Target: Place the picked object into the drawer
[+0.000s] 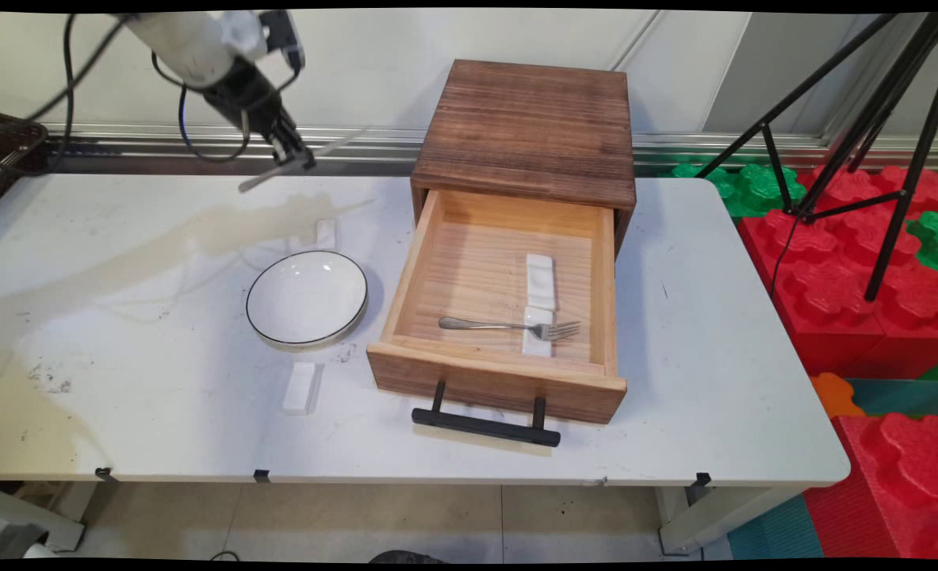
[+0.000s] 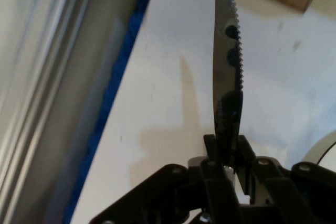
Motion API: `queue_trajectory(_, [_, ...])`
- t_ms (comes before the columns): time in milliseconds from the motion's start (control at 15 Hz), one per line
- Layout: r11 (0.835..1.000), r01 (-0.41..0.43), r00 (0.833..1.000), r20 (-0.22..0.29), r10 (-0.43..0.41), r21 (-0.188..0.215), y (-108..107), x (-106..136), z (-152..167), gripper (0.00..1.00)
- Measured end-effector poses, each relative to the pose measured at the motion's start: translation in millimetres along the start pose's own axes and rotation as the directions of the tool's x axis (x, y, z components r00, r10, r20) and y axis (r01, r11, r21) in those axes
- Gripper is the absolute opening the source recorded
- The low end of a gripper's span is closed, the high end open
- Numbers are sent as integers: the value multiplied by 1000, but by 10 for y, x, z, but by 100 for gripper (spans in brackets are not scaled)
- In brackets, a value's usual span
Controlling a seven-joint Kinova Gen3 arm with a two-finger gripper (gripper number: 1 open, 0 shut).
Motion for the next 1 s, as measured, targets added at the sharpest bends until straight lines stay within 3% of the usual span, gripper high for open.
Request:
queue_trajectory(267, [998,-59,994,-90,58,-4,158,367,-420,0])
queue_trajectory(533, [985,-167,972,-173,157,-44,442,770,-699,0])
queue_trajectory(1000, [955,-282,934,-252,251,-93,831,1261,-775,0])
